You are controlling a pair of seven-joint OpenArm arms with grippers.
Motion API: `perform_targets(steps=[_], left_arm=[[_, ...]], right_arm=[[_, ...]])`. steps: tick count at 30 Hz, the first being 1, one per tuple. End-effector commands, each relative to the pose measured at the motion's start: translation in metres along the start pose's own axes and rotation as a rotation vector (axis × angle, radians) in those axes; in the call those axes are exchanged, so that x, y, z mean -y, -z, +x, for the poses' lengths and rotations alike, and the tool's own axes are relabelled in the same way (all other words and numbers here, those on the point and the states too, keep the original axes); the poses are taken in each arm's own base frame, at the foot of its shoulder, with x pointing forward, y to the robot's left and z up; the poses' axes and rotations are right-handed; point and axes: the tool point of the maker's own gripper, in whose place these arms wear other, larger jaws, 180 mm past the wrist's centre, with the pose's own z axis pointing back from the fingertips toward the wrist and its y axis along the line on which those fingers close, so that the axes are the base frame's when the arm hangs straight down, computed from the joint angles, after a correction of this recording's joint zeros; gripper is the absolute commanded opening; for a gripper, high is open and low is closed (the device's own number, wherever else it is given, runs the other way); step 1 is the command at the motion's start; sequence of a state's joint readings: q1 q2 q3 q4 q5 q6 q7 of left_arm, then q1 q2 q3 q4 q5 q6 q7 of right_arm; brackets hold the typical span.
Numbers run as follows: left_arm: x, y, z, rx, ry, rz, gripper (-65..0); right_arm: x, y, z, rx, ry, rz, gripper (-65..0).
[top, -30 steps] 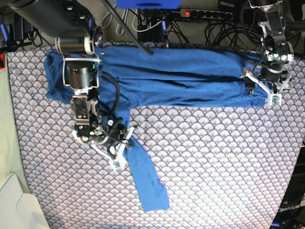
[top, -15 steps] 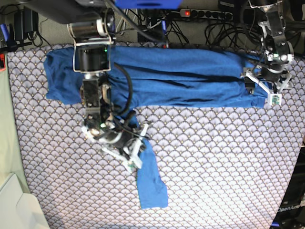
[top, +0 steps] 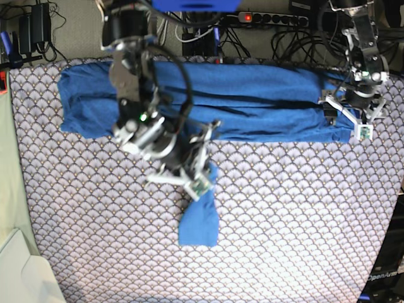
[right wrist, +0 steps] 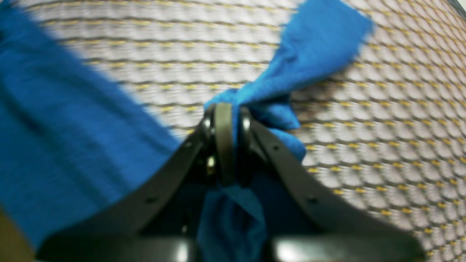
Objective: Fold the T-shirt properly
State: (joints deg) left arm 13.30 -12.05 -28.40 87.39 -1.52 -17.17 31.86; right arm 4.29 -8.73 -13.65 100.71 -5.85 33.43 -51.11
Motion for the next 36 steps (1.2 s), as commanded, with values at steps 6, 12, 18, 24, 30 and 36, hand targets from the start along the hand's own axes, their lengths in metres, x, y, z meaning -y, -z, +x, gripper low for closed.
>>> perform_targets(steps=[6, 12, 18, 24, 30, 36], left_arm=[[-0.006, -0.002, 0.015, 0.047, 0.008, 0.014, -13.1], [-0.006, -0.002, 0.015, 0.047, 0.008, 0.014, -13.1], [-0.006, -0.002, 0.015, 0.047, 0.008, 0.014, -13.1], [-0.006, -0.002, 0.016, 0.051, 0.007, 0.014, -13.1], [-0.006, -0.002, 0.016, 0.052, 0.008, 0.014, -13.1], [-0.006, -0.002, 0.016, 0.052, 0.006, 0.013, -13.1]], right_arm=[[-0.011, -0.002, 0.016, 0.042, -0.037, 0.019, -65.0], [-0.021, -0.001, 0.009, 0.006, -0.044, 0.043, -65.0], [-0.051, 0.001, 0.005, -0.027, -0.094, 0.108, -65.0], [-0.072, 0.000, -0.010, -0.052, -0.084, 0.151, -65.0], [-0.089, -0.001, -0.016, -0.065, -0.093, 0.189, -65.0], [-0.121, -0.004, -0.021, -0.073, -0.120, 0.258, -65.0]])
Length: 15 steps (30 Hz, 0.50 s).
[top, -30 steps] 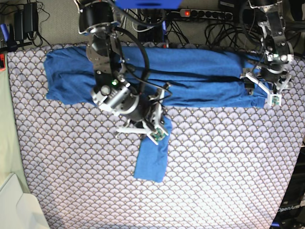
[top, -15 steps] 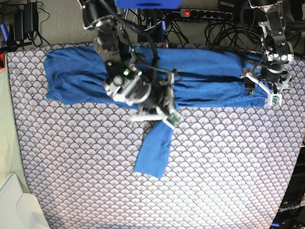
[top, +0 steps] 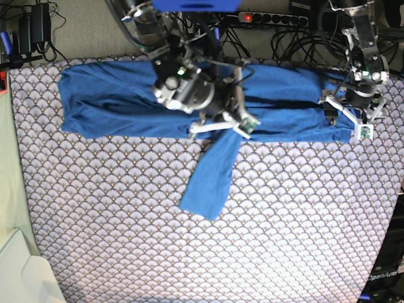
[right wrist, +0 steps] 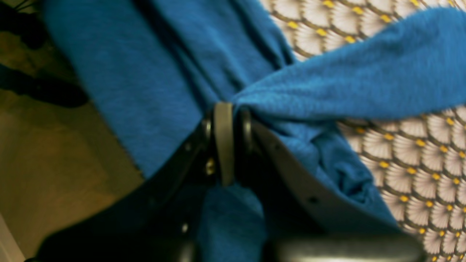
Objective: Fold the T-shirt properly
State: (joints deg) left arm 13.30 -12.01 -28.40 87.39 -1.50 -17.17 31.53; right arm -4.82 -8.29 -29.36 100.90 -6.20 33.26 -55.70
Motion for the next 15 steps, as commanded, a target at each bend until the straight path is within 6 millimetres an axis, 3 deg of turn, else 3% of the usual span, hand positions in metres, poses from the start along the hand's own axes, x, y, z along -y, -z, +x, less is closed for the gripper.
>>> perform_targets(steps=[1, 12, 15], left_arm=[[-0.0060, -0.0017, 0.0152, 0.046, 0.007, 0.013, -13.1], [-0.0060, -0.0019, 0.0158, 0.048, 0.007, 0.013, -13.1], [-0.0060, -0.0019, 0.0158, 0.048, 0.007, 0.013, -13.1]], right_arm=[[-0.0019, -0.0031, 0.0191, 0.062, -0.010, 0.005, -65.0], [-0.0072, -0.0020, 0.0208, 0.055, -0.031, 0.015, -64.8], [-0.0072, -0.0020, 0.0205, 0.054, -0.031, 0.014, -61.0]])
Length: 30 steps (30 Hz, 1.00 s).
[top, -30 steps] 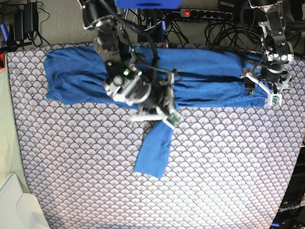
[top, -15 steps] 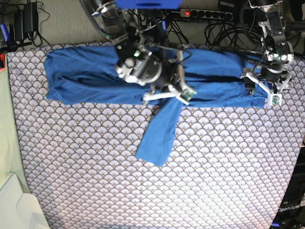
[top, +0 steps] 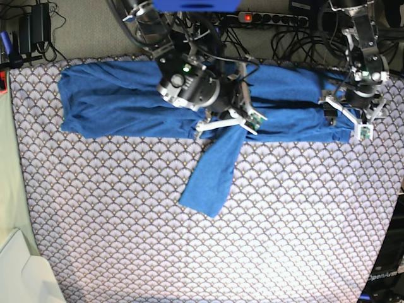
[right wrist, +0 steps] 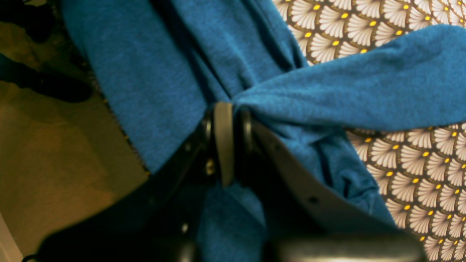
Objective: Fold the T-shirt properly
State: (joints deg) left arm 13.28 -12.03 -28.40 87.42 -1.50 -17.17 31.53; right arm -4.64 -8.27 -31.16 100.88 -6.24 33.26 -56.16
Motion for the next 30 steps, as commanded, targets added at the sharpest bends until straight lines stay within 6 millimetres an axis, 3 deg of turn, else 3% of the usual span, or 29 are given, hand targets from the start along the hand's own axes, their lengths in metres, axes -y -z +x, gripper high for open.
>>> perform_targets(steps=[1, 6, 10, 14, 20, 23, 26, 30], left_arm=[[-0.006, -0.002, 0.015, 0.047, 0.007, 0.013, -13.1], [-0.006, -0.002, 0.017, 0.050, 0.008, 0.014, -13.1], [-0.006, -0.002, 0.017, 0.050, 0.008, 0.014, -13.1], [-0.006, -0.003, 0.018, 0.053, 0.009, 0.014, -13.1], [-0.007, -0.003, 0.017, 0.052, 0.010, 0.016, -13.1], [-0.009, -0.006, 0.024, 0.068, 0.012, 0.022, -13.1], [-0.008, -0.013, 0.036, 0.101, 0.026, 0.026, -13.1], [-0.008, -0.023, 0.059, 0.164, 0.046, 0.034, -13.1]], right_arm=[[0.001, -0.003, 0.017, 0.054, -0.006, -0.003, -59.6], [0.000, -0.003, 0.017, 0.053, -0.006, 0.000, -52.9], [-0.015, -0.001, 0.014, 0.000, -0.054, 0.033, -41.3], [-0.013, -0.005, 0.026, 0.019, -0.094, 0.019, -34.9], [0.054, -0.039, 0.051, 0.115, -0.045, -0.163, -34.8], [0.083, -0.048, 0.049, 0.117, -0.005, -0.226, -34.8], [0.095, -0.051, 0.043, 0.111, 0.024, -0.252, -34.8], [0.095, -0.051, 0.042, 0.108, 0.028, -0.252, -34.4]])
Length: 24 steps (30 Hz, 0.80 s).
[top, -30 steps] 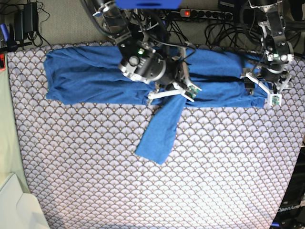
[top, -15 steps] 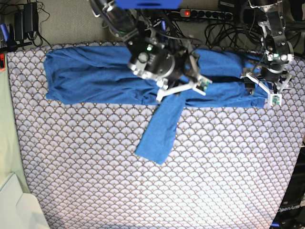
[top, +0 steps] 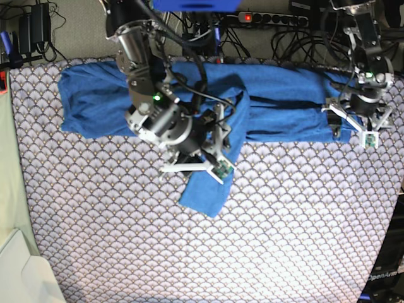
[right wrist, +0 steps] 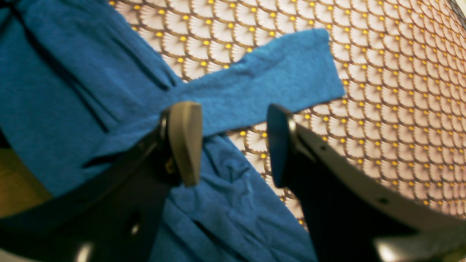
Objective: Fold the T-shirt properly
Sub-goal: 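Release the sleeve and move the left gripper to the hanging sleeve end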
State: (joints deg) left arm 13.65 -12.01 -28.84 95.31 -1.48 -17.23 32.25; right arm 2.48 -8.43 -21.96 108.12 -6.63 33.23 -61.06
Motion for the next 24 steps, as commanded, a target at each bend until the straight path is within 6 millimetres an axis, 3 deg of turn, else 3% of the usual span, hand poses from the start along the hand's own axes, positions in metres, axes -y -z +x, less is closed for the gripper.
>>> perform_targets(steps=[1, 8, 10, 15, 20, 24], left_arm=[[-0.006, -0.005, 0.021, 0.067, 0.012, 0.016, -13.1], [-0.001, -0.025, 0.062, 0.181, 0.057, 0.018, -13.1], [0.015, -0.027, 0.080, 0.226, 0.076, -0.017, -13.1], [0.095, -0.018, 0.136, 0.352, 0.130, -0.202, -13.1], [0.201, 0.005, 0.160, 0.353, 0.104, -0.422, -13.1], [0.272, 0.031, 0.160, 0.271, 0.097, -0.550, -13.1]], right_arm=[[0.002, -0.003, 0.015, 0.054, -0.001, -0.002, -34.4], [0.005, -0.004, 0.011, 0.045, -0.007, -0.010, -34.4], [0.013, -0.006, 0.003, 0.028, -0.020, -0.029, -34.4], [0.065, -0.018, -0.039, -0.054, 0.048, -0.150, -34.4], [0.128, -0.046, -0.088, -0.146, 0.114, -0.306, -34.4], [0.166, -0.073, -0.119, -0.204, 0.155, -0.413, -34.4]])
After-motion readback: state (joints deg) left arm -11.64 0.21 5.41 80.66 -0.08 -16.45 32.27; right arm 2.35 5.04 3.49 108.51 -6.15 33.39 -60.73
